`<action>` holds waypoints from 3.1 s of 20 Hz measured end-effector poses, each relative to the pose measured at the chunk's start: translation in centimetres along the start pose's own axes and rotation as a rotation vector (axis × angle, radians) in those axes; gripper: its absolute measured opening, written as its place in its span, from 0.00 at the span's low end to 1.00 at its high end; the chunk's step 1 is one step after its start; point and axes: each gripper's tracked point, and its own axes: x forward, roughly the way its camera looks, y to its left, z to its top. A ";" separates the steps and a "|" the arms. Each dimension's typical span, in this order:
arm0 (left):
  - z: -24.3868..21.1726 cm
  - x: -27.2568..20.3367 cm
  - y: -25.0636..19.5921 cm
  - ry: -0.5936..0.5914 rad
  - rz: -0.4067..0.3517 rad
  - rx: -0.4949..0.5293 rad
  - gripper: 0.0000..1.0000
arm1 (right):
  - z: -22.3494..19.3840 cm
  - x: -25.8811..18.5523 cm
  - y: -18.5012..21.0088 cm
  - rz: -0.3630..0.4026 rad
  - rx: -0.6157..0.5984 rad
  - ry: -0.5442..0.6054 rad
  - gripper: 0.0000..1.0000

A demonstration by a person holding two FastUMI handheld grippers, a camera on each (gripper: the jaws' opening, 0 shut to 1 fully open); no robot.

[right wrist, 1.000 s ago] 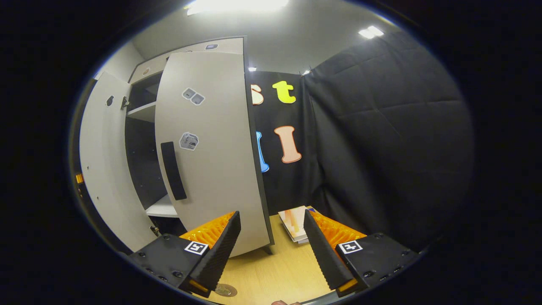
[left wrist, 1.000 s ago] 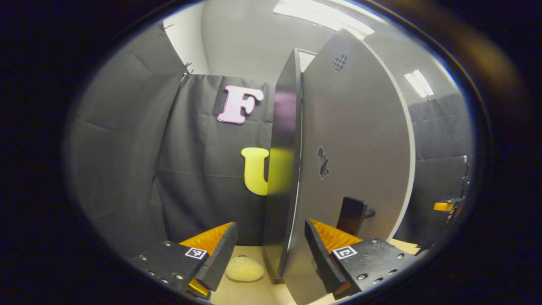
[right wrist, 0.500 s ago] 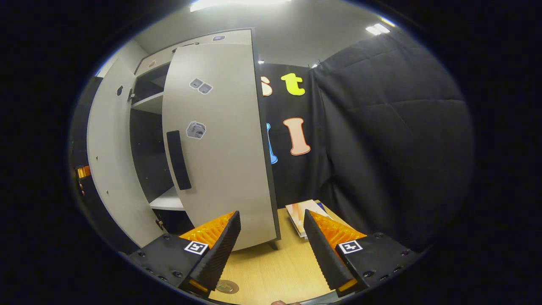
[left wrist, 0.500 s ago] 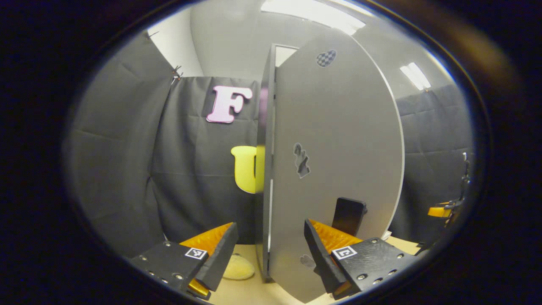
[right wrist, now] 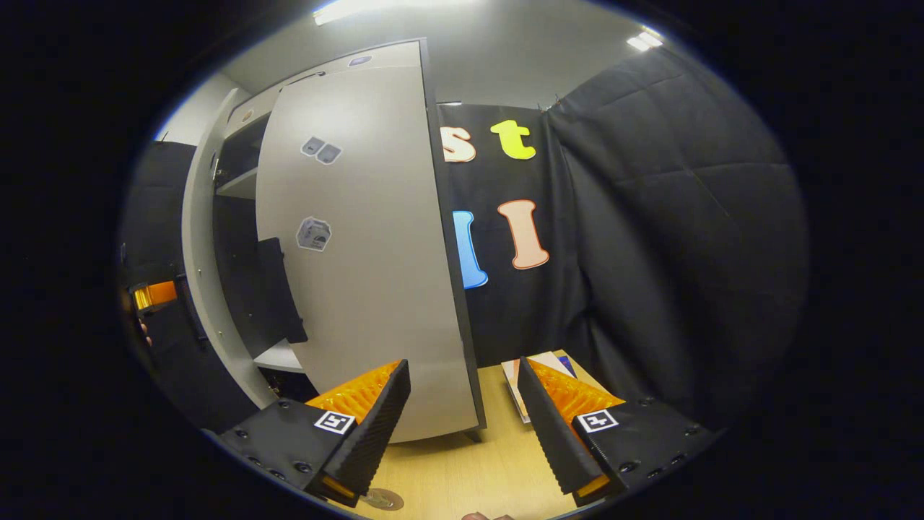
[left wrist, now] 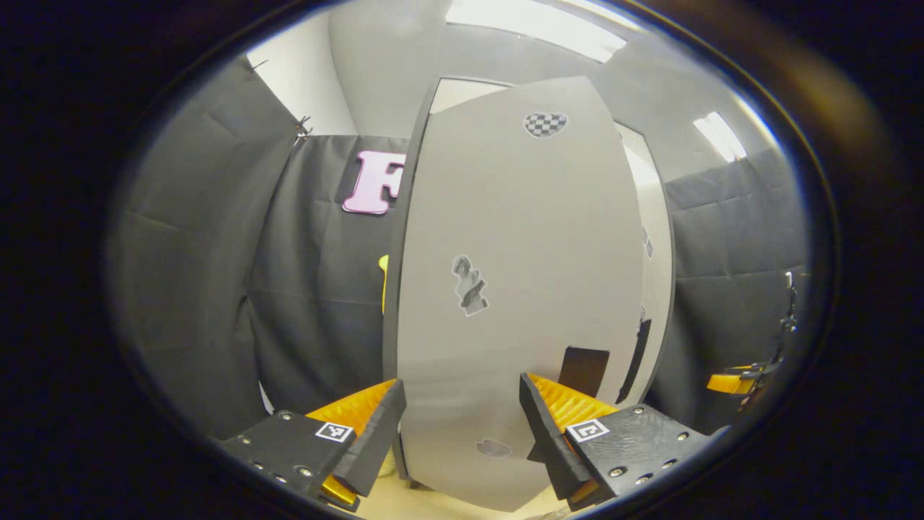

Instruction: Grasp the bottle in the cabinet with the left hand and place it on the coaster, then close the right door with the right hand and the left door with the left hand.

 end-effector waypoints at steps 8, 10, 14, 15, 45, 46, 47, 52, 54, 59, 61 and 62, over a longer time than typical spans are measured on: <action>0.1 -6.3 -1.5 -0.013 0.131 0.034 0.89 | -1.0 2.0 -3.3 0.085 -0.022 0.024 0.96; 0.1 -8.2 -2.1 -0.012 0.154 0.049 0.89 | -1.0 2.7 -3.4 0.118 -0.023 0.027 0.96; -0.2 -11.8 -3.7 -0.007 0.159 0.114 0.89 | -0.9 2.9 -2.3 0.166 -0.007 0.040 0.96; -0.3 -12.7 -4.2 -0.008 0.154 0.125 0.89 | -0.4 2.7 -1.8 0.172 0.001 0.031 0.96; -5.5 -26.6 -2.1 0.009 0.159 0.115 0.93 | -0.8 -7.3 7.2 0.167 -0.126 -0.073 0.95; -5.6 -26.8 -2.0 0.009 0.163 0.118 0.89 | -1.1 -7.2 7.3 0.169 -0.127 -0.067 0.95; -5.6 -26.9 -1.9 0.009 0.168 0.118 0.89 | -1.1 -7.2 7.4 0.172 -0.124 -0.069 0.92; -6.2 -26.6 -1.4 0.022 0.177 0.104 0.89 | -1.6 -7.4 8.1 0.197 -0.110 -0.042 0.95; -6.0 -26.5 -1.2 0.022 0.180 0.110 0.89 | -1.3 -7.6 8.1 0.200 -0.086 -0.045 0.96; -5.8 -26.1 -1.7 0.020 0.159 0.128 0.89 | -1.2 -7.6 7.2 0.180 -0.083 -0.052 0.96; -5.8 -26.0 -2.0 0.026 0.144 0.142 0.89 | -1.4 -7.4 6.8 0.169 -0.076 -0.048 0.95; -5.8 -25.9 -2.3 0.025 0.132 0.159 0.89 | -1.5 -7.4 6.6 0.164 -0.080 -0.046 0.96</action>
